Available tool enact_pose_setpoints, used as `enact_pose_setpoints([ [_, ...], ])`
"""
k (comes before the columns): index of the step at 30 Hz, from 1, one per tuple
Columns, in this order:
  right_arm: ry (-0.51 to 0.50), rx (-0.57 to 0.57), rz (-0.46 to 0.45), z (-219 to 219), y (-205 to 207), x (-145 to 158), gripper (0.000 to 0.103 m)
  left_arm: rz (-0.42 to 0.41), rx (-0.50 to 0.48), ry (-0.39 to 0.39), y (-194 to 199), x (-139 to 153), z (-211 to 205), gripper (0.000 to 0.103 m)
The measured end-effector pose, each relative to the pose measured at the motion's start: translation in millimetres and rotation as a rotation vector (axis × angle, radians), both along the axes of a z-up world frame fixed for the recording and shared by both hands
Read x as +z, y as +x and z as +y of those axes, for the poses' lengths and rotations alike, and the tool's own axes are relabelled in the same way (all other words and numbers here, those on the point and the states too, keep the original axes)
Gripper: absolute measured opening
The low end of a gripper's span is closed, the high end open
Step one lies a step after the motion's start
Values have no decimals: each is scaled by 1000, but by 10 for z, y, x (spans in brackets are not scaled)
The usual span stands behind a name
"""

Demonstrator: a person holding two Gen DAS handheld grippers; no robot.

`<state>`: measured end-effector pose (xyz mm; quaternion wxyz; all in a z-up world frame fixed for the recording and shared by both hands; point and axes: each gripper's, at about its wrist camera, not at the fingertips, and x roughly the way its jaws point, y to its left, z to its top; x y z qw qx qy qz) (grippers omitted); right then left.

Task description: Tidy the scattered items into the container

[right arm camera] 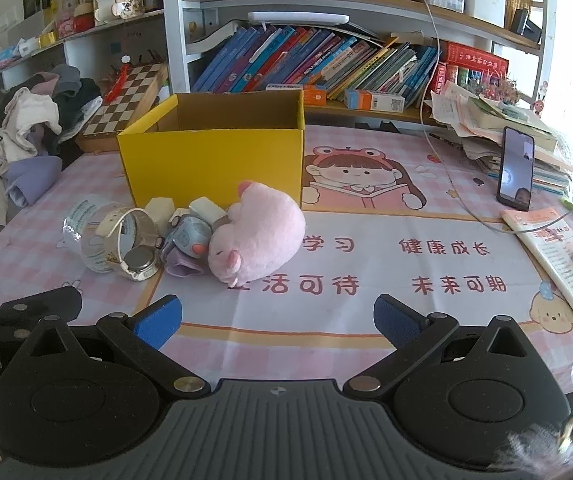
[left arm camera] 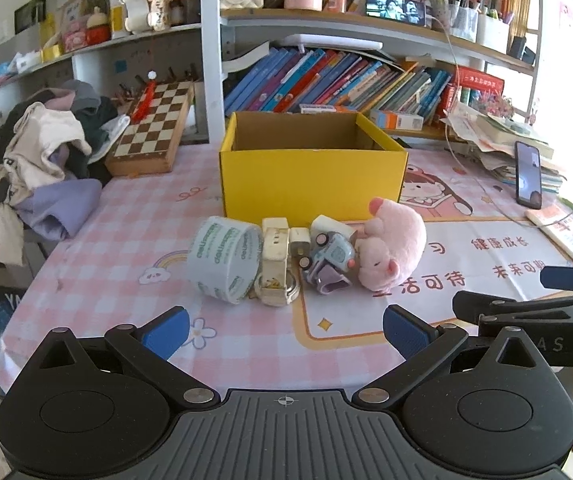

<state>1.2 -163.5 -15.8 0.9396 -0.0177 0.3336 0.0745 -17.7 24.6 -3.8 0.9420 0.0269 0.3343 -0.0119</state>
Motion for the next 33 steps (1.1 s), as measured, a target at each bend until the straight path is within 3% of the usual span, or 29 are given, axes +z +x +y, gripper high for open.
enact_pose_setpoints([
  [10, 9, 1, 9, 78, -38, -6, 103, -12, -19, -37, -82, -18, 79, 103],
  [21, 21, -2, 16, 168, -87, -21, 103, -18, -57, -12, -134, 15, 114, 103],
  [33, 1, 12, 9, 209, -67, -45, 103, -2, -10, -44, -45, -9, 227, 103],
])
